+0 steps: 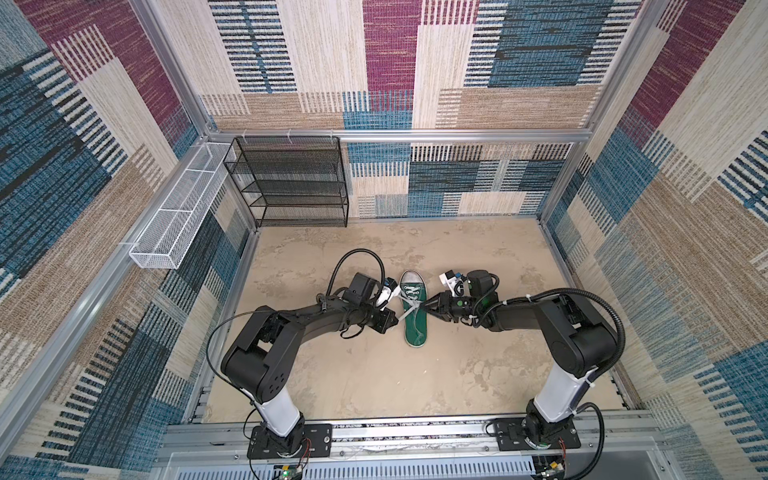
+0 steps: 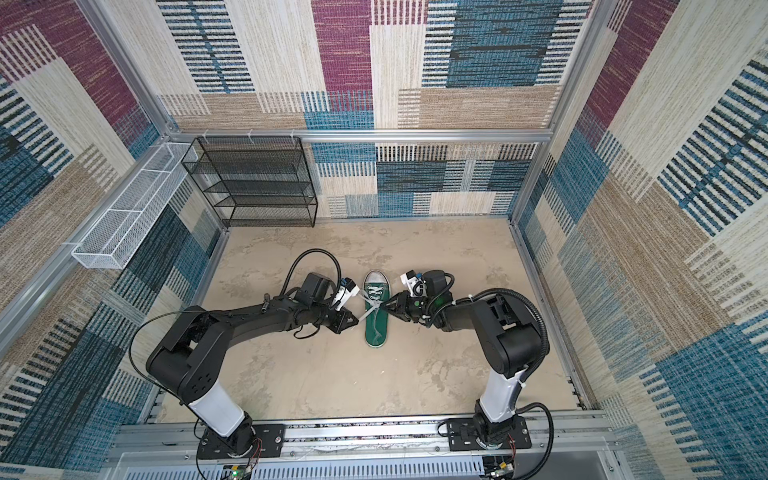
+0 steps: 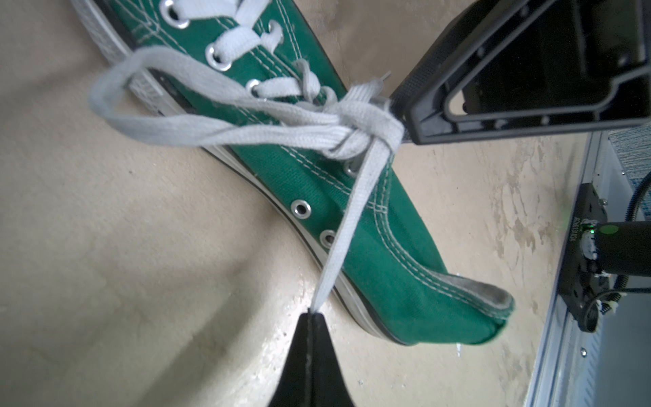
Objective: Tie the shoes
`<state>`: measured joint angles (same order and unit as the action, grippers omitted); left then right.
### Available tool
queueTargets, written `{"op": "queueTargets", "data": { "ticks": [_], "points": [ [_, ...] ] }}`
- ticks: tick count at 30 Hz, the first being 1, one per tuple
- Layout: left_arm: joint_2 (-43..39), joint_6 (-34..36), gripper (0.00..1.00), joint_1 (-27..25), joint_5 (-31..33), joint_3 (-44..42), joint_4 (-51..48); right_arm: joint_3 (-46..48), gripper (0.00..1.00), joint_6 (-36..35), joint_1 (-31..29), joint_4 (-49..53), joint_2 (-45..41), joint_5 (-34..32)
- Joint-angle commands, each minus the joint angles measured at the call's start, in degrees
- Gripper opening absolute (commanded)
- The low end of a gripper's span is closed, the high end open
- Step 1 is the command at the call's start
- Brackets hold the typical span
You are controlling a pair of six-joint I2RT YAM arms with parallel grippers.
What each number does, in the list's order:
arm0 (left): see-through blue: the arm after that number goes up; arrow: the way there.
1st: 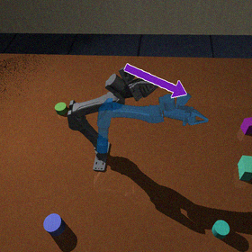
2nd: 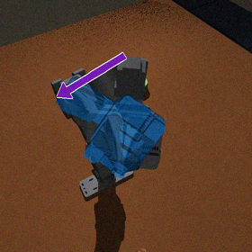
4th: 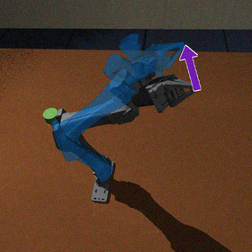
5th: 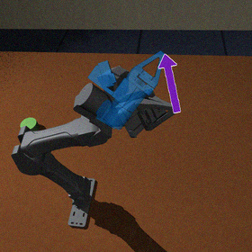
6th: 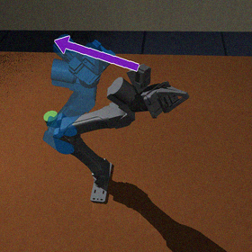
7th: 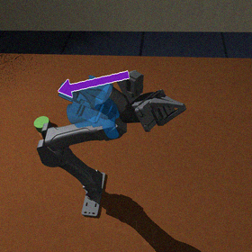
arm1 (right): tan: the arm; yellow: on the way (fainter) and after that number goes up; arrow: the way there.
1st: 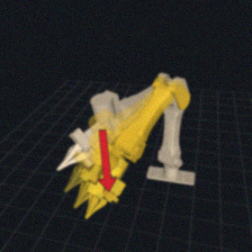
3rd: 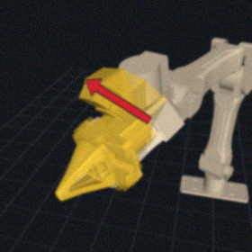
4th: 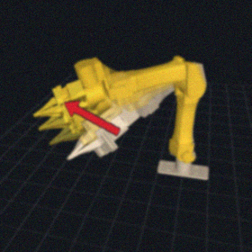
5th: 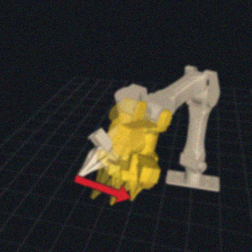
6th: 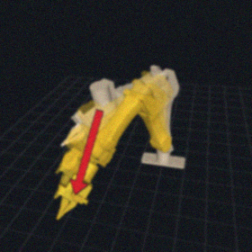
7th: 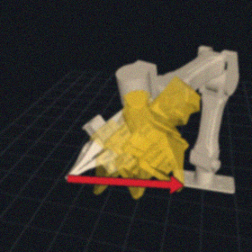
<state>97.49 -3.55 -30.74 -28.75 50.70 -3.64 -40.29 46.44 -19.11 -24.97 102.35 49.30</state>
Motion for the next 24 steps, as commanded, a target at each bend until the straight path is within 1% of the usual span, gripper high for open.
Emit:
{"op": "queueTargets", "data": {
  "ticks": [1, 6, 10, 15, 18, 24],
  "points": [
    [-0.08, -0.34, 0.0, 0.16, -0.52, 0.22, -0.3, -0.49, 0.32, 0.76, 0.08, -3.45, 0.9, 1.08],
    [-0.21, -0.45, 0.0, 0.25, -0.55, 0.02, -0.49, -0.57, 0.33, 1.11, 0.39, -5.17, 1.19, 0.89],
    [-0.13, -0.42, 0.0, 0.27, -0.61, 0.02, -0.49, -0.49, 0.34, 2.48, 0.31, -7.71, 2.28, 2.11],
    [-0.33, -0.32, 0.0, 0.38, -0.53, -0.04, -0.74, 0.16, 0.33, 3.36, 0.34, -9.31, 2.5, 2.82],
    [-0.27, -0.23, 0.0, 0.42, -0.56, -0.1, -0.72, 0.73, 0.3, 3.92, 0.33, -10.4, 2.6, 3.32],
    [-0.08, -0.59, 0.0, 0.61, -0.8, -0.25, -0.49, 1.35, 0.16, 4.01, 0.34, -10.06, 1.73, 2.83]
  ]
}}
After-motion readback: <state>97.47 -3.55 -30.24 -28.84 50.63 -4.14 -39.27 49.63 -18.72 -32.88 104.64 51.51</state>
